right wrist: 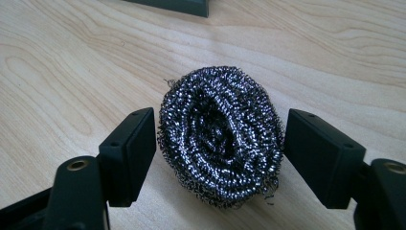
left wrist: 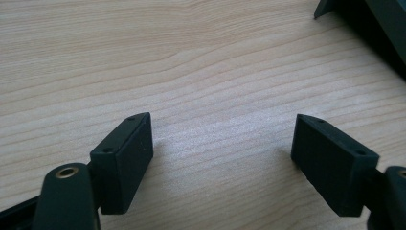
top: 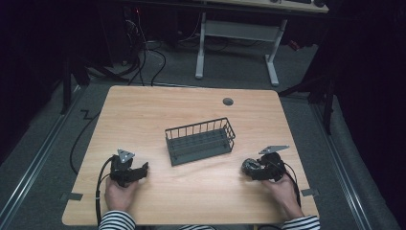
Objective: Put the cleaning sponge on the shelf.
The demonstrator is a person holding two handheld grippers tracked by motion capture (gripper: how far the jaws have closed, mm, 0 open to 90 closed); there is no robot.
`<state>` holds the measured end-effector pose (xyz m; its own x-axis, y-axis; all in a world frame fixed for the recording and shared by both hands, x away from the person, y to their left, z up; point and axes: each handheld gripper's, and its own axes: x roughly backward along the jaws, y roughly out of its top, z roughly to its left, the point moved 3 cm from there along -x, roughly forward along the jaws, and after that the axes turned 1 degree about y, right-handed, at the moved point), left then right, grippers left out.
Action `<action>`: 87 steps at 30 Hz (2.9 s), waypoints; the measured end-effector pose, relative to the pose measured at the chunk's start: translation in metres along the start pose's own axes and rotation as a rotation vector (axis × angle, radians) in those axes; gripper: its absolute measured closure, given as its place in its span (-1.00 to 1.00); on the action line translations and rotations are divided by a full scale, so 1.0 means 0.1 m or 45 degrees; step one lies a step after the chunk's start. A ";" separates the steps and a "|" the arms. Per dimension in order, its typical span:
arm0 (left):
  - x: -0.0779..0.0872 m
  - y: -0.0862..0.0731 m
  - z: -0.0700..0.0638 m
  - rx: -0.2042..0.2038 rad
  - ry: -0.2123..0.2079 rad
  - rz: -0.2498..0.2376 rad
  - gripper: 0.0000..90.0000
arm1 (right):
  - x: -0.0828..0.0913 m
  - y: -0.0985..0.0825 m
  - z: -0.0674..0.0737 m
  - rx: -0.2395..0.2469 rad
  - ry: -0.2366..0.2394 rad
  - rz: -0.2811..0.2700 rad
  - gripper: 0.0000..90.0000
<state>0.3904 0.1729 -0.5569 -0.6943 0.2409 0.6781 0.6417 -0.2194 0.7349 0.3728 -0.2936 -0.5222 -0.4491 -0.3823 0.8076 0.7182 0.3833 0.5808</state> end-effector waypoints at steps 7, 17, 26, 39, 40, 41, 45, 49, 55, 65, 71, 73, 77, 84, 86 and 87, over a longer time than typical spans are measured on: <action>0.00 0.00 0.00 0.001 0.000 -0.002 -0.50 | 0.00 -0.01 0.00 0.006 0.019 -0.002 -0.23; 0.00 0.00 0.00 -0.001 -0.001 -0.002 -0.49 | 0.05 -0.01 0.02 0.004 0.021 -0.037 -0.13; 0.00 0.00 0.00 0.000 -0.001 -0.002 -0.49 | 0.14 0.02 0.01 -0.002 0.057 -0.097 -0.06; 0.00 0.00 -0.01 0.000 0.002 -0.003 -0.49 | 0.26 0.08 -0.02 -0.002 0.092 -0.143 -0.02; 0.00 0.00 -0.01 0.000 0.002 -0.003 -0.49 | 0.26 0.08 -0.01 -0.006 0.095 -0.138 -0.02; 0.00 0.00 -0.01 0.000 0.002 -0.003 -0.49 | 0.26 0.08 -0.01 -0.006 0.095 -0.138 -0.02; 0.00 0.00 -0.01 -0.001 0.002 -0.003 -0.49 | 0.26 0.10 -0.01 0.002 0.101 -0.136 -0.02; 0.00 0.00 -0.01 0.000 0.002 -0.003 -0.49 | 0.32 0.17 0.01 0.009 0.109 -0.152 -0.02; 0.00 0.00 0.00 0.000 0.000 -0.002 -0.49 | 0.45 0.30 0.08 0.032 0.154 -0.218 -0.02; 0.00 0.00 -0.01 -0.002 -0.003 -0.002 -0.49 | 0.49 0.57 0.08 0.072 0.154 -0.220 -0.01; 0.00 0.00 -0.01 -0.001 -0.003 -0.003 -0.50 | 0.57 0.82 0.12 0.102 0.148 -0.243 -0.01; 0.00 0.00 -0.01 -0.002 -0.003 -0.003 -0.49 | 0.58 0.86 0.13 0.109 0.146 -0.243 -0.01; 0.00 0.00 -0.01 -0.001 -0.003 -0.003 -0.49 | 0.60 1.01 0.17 0.117 0.159 -0.256 -0.01; 0.00 0.00 -0.01 0.000 -0.002 -0.003 -0.49 | 0.55 1.23 0.25 0.133 0.188 -0.259 -0.01; 0.00 0.00 -0.01 0.000 -0.002 -0.003 -0.49 | 0.52 1.27 0.28 0.140 0.189 -0.258 -0.01; 0.00 0.00 -0.01 0.000 -0.002 -0.003 -0.49 | 0.51 1.30 0.29 0.144 0.190 -0.252 -0.01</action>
<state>0.3902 0.1724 -0.5570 -0.6953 0.2431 0.6764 0.6400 -0.2187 0.7365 0.4280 -0.2388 -0.4024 -0.4857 -0.5756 0.6579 0.5563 0.3771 0.7405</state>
